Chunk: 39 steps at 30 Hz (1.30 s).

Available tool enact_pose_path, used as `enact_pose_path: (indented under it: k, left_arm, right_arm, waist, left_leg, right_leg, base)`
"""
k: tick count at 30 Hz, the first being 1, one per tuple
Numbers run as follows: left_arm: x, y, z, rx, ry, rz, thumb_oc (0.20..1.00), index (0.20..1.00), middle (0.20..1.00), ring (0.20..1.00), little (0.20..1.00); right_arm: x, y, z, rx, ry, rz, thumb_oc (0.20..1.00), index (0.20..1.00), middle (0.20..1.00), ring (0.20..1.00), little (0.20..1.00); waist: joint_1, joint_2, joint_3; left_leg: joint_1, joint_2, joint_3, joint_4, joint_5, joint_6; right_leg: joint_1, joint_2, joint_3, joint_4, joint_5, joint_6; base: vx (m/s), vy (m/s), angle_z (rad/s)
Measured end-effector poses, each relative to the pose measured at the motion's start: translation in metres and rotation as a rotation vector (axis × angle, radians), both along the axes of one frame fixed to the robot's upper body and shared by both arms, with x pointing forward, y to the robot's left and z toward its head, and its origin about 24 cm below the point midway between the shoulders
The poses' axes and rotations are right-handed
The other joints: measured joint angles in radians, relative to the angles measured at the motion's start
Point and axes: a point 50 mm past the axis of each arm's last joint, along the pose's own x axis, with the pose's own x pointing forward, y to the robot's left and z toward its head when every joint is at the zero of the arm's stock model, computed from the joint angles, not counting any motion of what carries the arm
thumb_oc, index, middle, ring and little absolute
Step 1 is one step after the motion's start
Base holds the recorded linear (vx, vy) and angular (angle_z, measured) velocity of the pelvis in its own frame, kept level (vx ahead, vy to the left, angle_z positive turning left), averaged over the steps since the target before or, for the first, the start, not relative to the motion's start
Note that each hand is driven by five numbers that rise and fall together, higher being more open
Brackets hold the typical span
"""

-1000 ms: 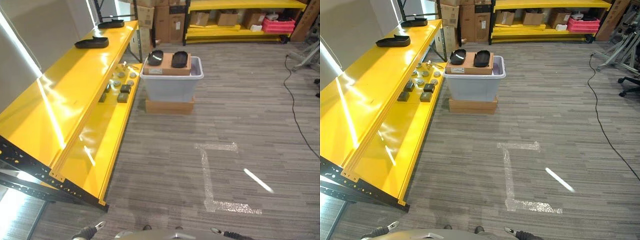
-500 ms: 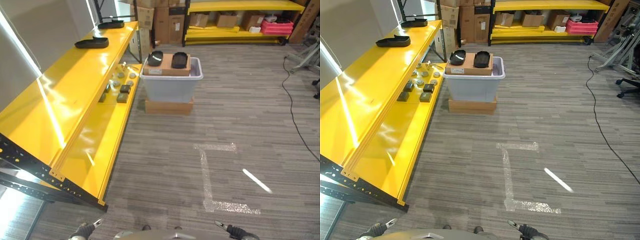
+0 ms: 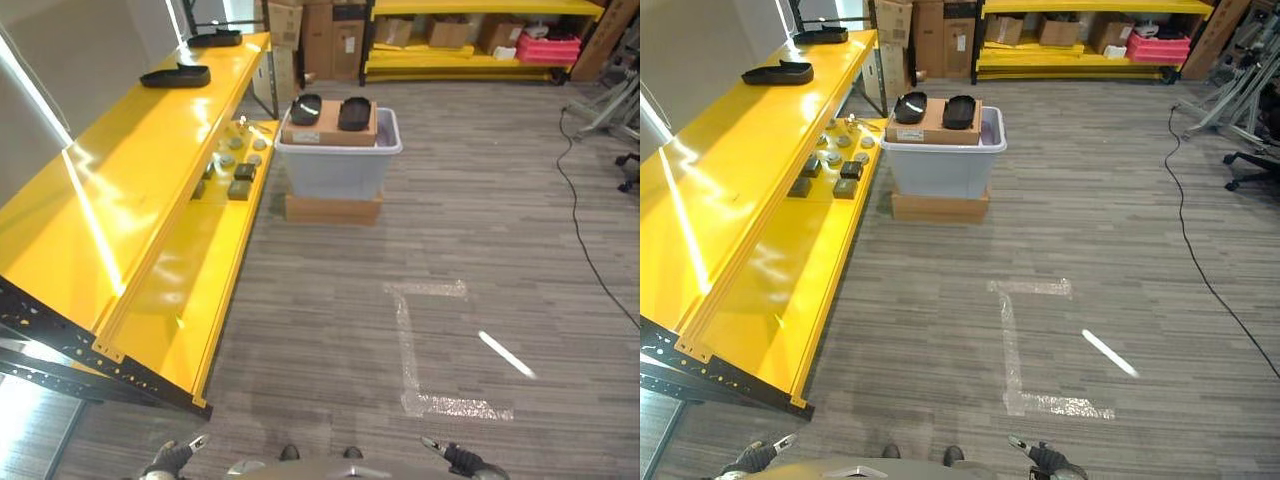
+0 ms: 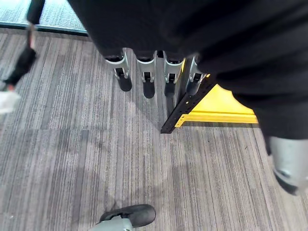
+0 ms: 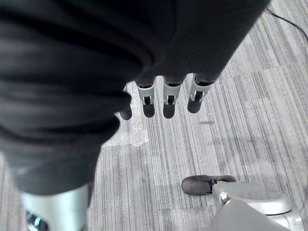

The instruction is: Move parts from the plastic box to the shelf.

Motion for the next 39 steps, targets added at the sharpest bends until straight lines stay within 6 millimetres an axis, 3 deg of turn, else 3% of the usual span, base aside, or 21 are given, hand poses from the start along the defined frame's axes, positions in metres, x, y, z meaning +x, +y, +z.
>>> enact_pose_path:
  k: [3,7,10,13,15,19,20,22,23,24,25,26,27,28,30,31,33,34,36,37,39]
  left_arm:
    - [0.019,0.005,0.006,0.016,-0.061,0.002,1.0,1.0,1.0,1.0,1.0]
    - [0.057,0.009,0.019,0.022,-0.186,0.006,1.0,1.0,1.0,1.0,1.0]
    - [0.074,0.011,0.026,0.029,-0.235,-0.01,1.0,1.0,1.0,1.0,1.0]
    - [0.066,0.011,0.023,0.028,-0.209,0.004,1.0,1.0,1.0,1.0,1.0]
    - [0.058,0.011,0.019,0.026,-0.169,0.024,1.0,1.0,1.0,1.0,1.0]
    - [0.039,0.006,0.01,0.014,-0.093,0.042,1.0,1.0,1.0,1.0,1.0]
    - [0.029,0.005,0.007,0.011,-0.07,0.049,1.0,1.0,1.0,1.0,1.0]
    - [0.02,-0.001,0.003,-0.009,-0.049,0.067,1.0,1.0,1.0,1.0,1.0]
    - [0.012,-0.004,0.0,-0.019,-0.034,0.08,1.0,1.0,1.0,1.0,1.0]
    - [0.004,-0.006,-0.002,-0.042,-0.037,0.168,1.0,1.0,1.0,1.0,1.0]
    - [0.002,-0.005,-0.002,-0.044,-0.034,0.185,1.0,1.0,1.0,1.0,1.0]
    - [-0.01,-0.005,-0.004,-0.049,-0.01,0.205,1.0,1.0,1.0,1.0,1.0]
    - [-0.013,-0.005,-0.005,-0.055,-0.009,0.223,1.0,1.0,1.0,1.0,1.0]
    - [-0.004,-0.006,-0.004,-0.062,-0.03,0.229,1.0,1.0,1.0,1.0,1.0]
    - [-0.008,-0.007,-0.005,-0.065,-0.017,0.235,1.0,1.0,1.0,1.0,1.0]
    - [-0.006,-0.008,-0.004,-0.071,-0.023,0.229,1.0,1.0,1.0,1.0,1.0]
    - [0.003,-0.011,-0.003,-0.084,-0.051,0.216,1.0,1.0,1.0,1.0,1.0]
    - [-0.002,-0.011,-0.004,-0.093,-0.036,0.217,1.0,1.0,1.0,1.0,1.0]
    - [-0.007,-0.012,-0.005,-0.092,-0.017,0.213,1.0,1.0,1.0,1.0,1.0]
    - [-0.008,-0.011,-0.006,-0.088,-0.011,0.215,1.0,1.0,1.0,1.0,1.0]
    - [-0.02,-0.006,-0.007,-0.069,0.032,0.238,1.0,1.0,1.0,1.0,1.0]
  right_arm:
    - [0.014,-0.007,0.006,-0.036,-0.034,0.012,1.0,1.0,1.0,1.0,1.0]
    - [0.053,-0.014,0.022,-0.079,-0.152,0.043,1.0,1.0,1.0,1.0,1.0]
    - [0.081,-0.003,0.03,-0.071,-0.232,0.077,1.0,1.0,1.0,1.0,1.0]
    - [0.075,0.012,0.023,-0.034,-0.223,0.086,1.0,1.0,1.0,1.0,1.0]
    - [0.072,0.021,0.019,-0.015,-0.216,0.088,1.0,1.0,1.0,1.0,1.0]
    - [0.04,0.03,0.003,0.001,-0.113,0.061,1.0,1.0,1.0,1.0,1.0]
    - [0.023,0.029,-0.002,0.005,-0.064,0.048,1.0,1.0,1.0,1.0,1.0]
    - [0.0,0.026,-0.007,0.0,0.0,0.029,1.0,1.0,1.0,1.0,1.0]
    - [-0.007,0.023,-0.008,-0.007,0.021,0.022,1.0,1.0,1.0,1.0,1.0]
    - [-0.015,0.022,-0.01,-0.008,0.044,0.011,1.0,1.0,1.0,1.0,1.0]
    - [-0.017,0.023,-0.01,-0.005,0.05,0.016,1.0,1.0,1.0,1.0,1.0]
    - [-0.015,0.022,-0.01,-0.008,0.042,0.014,1.0,1.0,1.0,1.0,1.0]
    - [-0.014,0.02,-0.009,-0.011,0.032,0.012,1.0,1.0,1.0,1.0,1.0]
    - [-0.007,0.019,-0.007,-0.018,0.012,0.03,1.0,1.0,1.0,1.0,1.0]
    - [0.004,0.017,-0.004,-0.033,-0.009,0.071,1.0,1.0,1.0,1.0,1.0]
    - [0.007,0.015,-0.003,-0.037,-0.001,0.071,1.0,1.0,1.0,1.0,1.0]
    - [0.01,0.009,0.0,-0.052,-0.003,0.069,1.0,1.0,1.0,1.0,1.0]
    - [0.024,0.001,0.006,-0.077,-0.037,0.077,1.0,1.0,1.0,1.0,1.0]
    - [0.031,-0.007,0.011,-0.099,-0.047,0.081,1.0,1.0,1.0,1.0,1.0]
    - [0.043,-0.011,0.016,-0.115,-0.076,0.092,1.0,1.0,1.0,1.0,1.0]
    - [0.053,-0.011,0.02,-0.138,-0.095,0.142,1.0,1.0,1.0,1.0,1.0]
  waist:
    - [0.001,-0.008,0.015]
    - [-0.007,-0.019,0.069]
    - [-0.01,-0.004,0.117]
    - [-0.011,0.002,0.122]
    - [-0.028,-0.013,0.124]
    - [-0.086,-0.029,0.119]
    - [-0.088,-0.043,0.104]
    - [-0.108,-0.039,0.068]
    - [-0.106,-0.017,0.052]
    - [-0.099,-0.009,0.044]
    - [-0.094,-0.022,0.035]
    - [-0.078,-0.023,0.02]
    - [-0.07,-0.043,0.02]
    - [-0.046,-0.068,0.018]
    - [-0.031,-0.075,0.023]
    - [-0.019,-0.089,0.032]
    - [0.001,-0.086,0.049]
    - [0.002,-0.052,0.064]
    - [0.03,-0.033,0.063]
    - [0.055,-0.019,0.07]
    - [0.07,-0.002,0.063]
  left_leg:
    - [-0.016,-0.003,0.003,0.0,0.003,0.005]
    - [-0.029,-0.011,0.011,-0.001,0.005,0.025]
    - [-0.025,0.01,0.043,-0.001,0.007,0.038]
    - [-0.02,0.005,0.058,-0.007,-0.013,0.041]
    - [-0.023,0.007,0.054,-0.006,-0.017,0.042]
    - [0.007,0.006,0.001,-0.007,-0.041,0.028]
    - [0.035,0.008,-0.018,-0.007,-0.069,0.011]
    - [0.064,0.043,-0.066,-0.007,-0.103,-0.024]
    - [0.07,0.068,-0.077,-0.006,-0.113,-0.036]
    - [0.058,0.107,-0.078,0.113,-0.15,-0.086]
    - [0.043,0.108,-0.082,0.177,-0.163,-0.09]
    - [0.018,0.105,-0.093,0.256,-0.165,-0.105]
    - [-0.051,0.086,-0.109,0.418,-0.164,-0.119]
    - [-0.205,0.052,-0.136,0.69,-0.129,-0.144]
    - [-0.308,0.063,-0.129,0.78,-0.125,-0.142]
    - [-0.364,0.063,-0.057,0.663,-0.119,-0.134]
    - [-0.358,0.054,-0.022,0.484,-0.094,-0.122]
    - [-0.337,0.042,-0.02,0.252,-0.014,-0.124]
    - [-0.284,-0.025,-0.134,-0.015,0.045,-0.146]
    - [-0.291,-0.042,-0.156,-0.015,0.076,-0.135]
    - [-0.267,-0.04,-0.134,-0.007,0.113,-0.082]
  right_leg:
    - [-0.024,-0.003,0.005,0.011,0.004,0.005]
    - [-0.092,-0.012,0.018,0.121,-0.016,0.029]
    - [-0.233,-0.014,0.023,0.361,-0.061,0.085]
    - [-0.286,-0.047,0.027,0.292,-0.071,0.095]
    - [-0.319,-0.056,0.03,0.211,-0.059,0.098]
    - [-0.336,-0.063,0.054,0.126,-0.002,0.104]
    - [-0.326,-0.064,0.057,0.156,-0.001,0.096]
    - [-0.301,-0.041,0.022,0.175,0.044,0.046]
    - [-0.291,-0.017,0.011,0.172,0.039,0.031]
    - [-0.227,0.019,-0.005,0.134,0.035,0.002]
    - [-0.203,0.023,-0.008,0.117,0.046,-0.007]
    - [-0.181,0.036,-0.008,0.103,0.024,-0.04]
    - [-0.158,0.039,-0.007,0.077,0.018,-0.044]
    - [-0.135,0.022,-0.003,0.045,0.026,-0.057]
    - [-0.116,0.03,-0.009,0.037,0.021,-0.092]
    - [-0.102,0.021,-0.007,0.001,0.015,-0.09]
    - [-0.092,0.018,-0.001,-0.006,0.018,-0.081]
    - [-0.058,0.042,-0.004,-0.007,0.009,-0.075]
    - [-0.041,0.05,0.036,-0.007,-0.016,-0.066]
    - [-0.034,0.063,0.08,-0.007,-0.021,-0.066]
    - [-0.004,0.086,0.115,-0.005,-0.034,-0.085]
  base:
    - [-0.01,0.127,-0.04]
    - [0.01,0.133,-0.12]
    - [0.12,0.052,-0.22]
    - [0.23,0.014,-0.28]
    - [0.3,-0.009,-0.05]
    - [0.34,-0.095,0.41]
    - [0.38,-0.174,0.49]
    - [0.41,-0.208,0.6]
    - [0.36,-0.201,0.46]
    - [0.32,-0.199,0.2]
    - [0.28,-0.185,0.09]
    - [0.17,-0.124,-0.07]
    - [0.23,-0.166,-0.2]
    - [0.28,-0.157,-0.34]
    - [0.41,-0.097,-0.13]
    - [0.29,0.014,0.11]
    - [0.38,0.078,-0.14]
    - [0.61,0.141,-0.2]
    - [0.48,0.122,-0.51]
    - [0.33,0.111,-1.03]
    - [0.34,0.161,-0.89]
